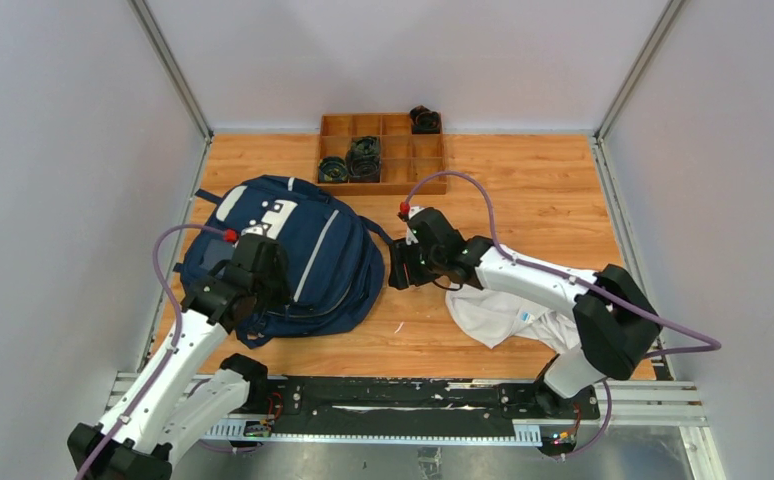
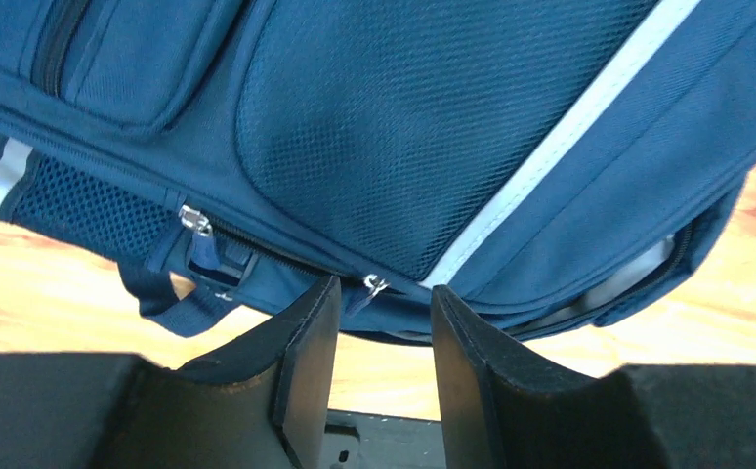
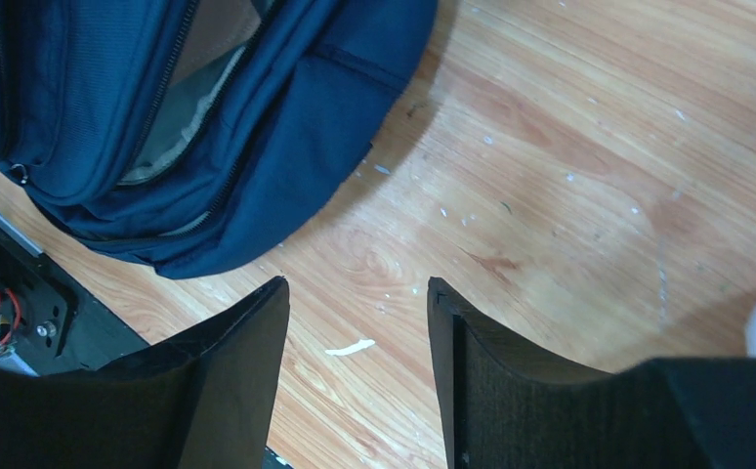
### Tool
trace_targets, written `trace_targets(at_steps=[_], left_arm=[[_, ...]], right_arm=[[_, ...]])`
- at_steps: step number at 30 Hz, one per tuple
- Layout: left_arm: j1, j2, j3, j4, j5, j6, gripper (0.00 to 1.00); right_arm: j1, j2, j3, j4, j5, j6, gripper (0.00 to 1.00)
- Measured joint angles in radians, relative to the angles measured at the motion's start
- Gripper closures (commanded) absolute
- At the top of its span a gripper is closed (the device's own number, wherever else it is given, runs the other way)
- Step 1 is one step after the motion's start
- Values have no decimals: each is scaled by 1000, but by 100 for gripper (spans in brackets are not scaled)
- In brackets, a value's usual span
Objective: Pack the student bag
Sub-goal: Zip the student bag at the center of the board.
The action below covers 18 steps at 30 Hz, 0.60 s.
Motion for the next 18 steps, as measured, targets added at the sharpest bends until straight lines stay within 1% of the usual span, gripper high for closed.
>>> trace_targets(at_steps=[2,4,8,12,15,18], left_arm=[[-16,-9,-24,-7,-25,-39,51],[-51,-4,-26,-14,-50,-77,50],[-109,31,-32,-10,-82,-158,51],[-174,42,-76,-3,-117,-243,52],[-190,15,-108,-1,-141,-286,50],[-192,-7,-146,7,-166,-301,52]], right_arm=[[0,30,24,2,-28,0,41],[0,47,39,8,-51,0,41],[0,57,43,14,-89,2,41],[-3,68,43,24,-119,18,41],[-4,75,43,41,-142,31,41],[-5,85,43,56,-159,43,41]])
